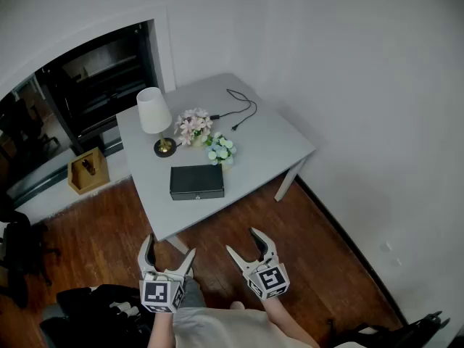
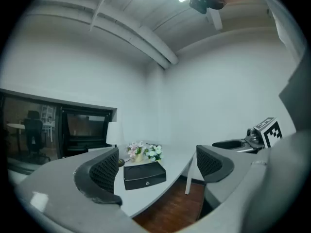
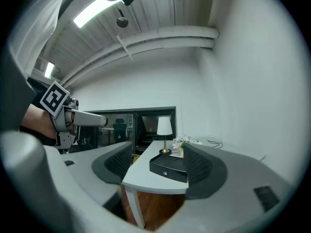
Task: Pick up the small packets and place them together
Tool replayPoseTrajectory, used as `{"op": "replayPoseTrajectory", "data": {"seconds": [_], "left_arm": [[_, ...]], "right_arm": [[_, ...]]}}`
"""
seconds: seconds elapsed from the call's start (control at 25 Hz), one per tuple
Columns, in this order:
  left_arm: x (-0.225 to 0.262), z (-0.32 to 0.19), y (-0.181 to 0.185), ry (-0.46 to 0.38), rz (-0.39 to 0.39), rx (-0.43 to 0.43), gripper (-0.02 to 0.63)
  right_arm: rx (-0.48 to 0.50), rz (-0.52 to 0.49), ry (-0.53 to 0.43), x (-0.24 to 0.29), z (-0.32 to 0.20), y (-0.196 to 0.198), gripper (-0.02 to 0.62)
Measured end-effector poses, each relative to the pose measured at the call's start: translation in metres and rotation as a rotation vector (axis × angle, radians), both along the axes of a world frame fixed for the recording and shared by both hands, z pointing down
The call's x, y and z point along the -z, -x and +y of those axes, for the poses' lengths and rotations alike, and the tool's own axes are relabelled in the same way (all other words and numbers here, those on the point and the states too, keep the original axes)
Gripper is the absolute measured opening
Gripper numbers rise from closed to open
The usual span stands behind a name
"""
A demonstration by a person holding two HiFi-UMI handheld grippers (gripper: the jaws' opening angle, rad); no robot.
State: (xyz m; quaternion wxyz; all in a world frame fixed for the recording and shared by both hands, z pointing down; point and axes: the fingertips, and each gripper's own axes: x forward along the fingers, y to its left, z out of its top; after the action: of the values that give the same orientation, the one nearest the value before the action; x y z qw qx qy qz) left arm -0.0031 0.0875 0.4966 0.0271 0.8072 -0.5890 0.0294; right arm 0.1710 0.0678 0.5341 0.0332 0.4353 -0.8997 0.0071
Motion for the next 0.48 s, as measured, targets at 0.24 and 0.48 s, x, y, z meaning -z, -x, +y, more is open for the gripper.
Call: {"op": "replayPoseTrajectory", "data": {"seconds": [0.24,0.48], "left_arm": [[-0.001,-0.08,0.049,-0.027,0.03,-0.048,0.486],[0.005,-0.157,0.071,-0.041,0.061,-0.156,0.479]], "right_arm": [[-0.046,-0.056,0.047,-0.002,-0.071,0.046,0.327],[-0.05,-0.034,0.124,-0.007,-0.122,0.107,0.327]]}}
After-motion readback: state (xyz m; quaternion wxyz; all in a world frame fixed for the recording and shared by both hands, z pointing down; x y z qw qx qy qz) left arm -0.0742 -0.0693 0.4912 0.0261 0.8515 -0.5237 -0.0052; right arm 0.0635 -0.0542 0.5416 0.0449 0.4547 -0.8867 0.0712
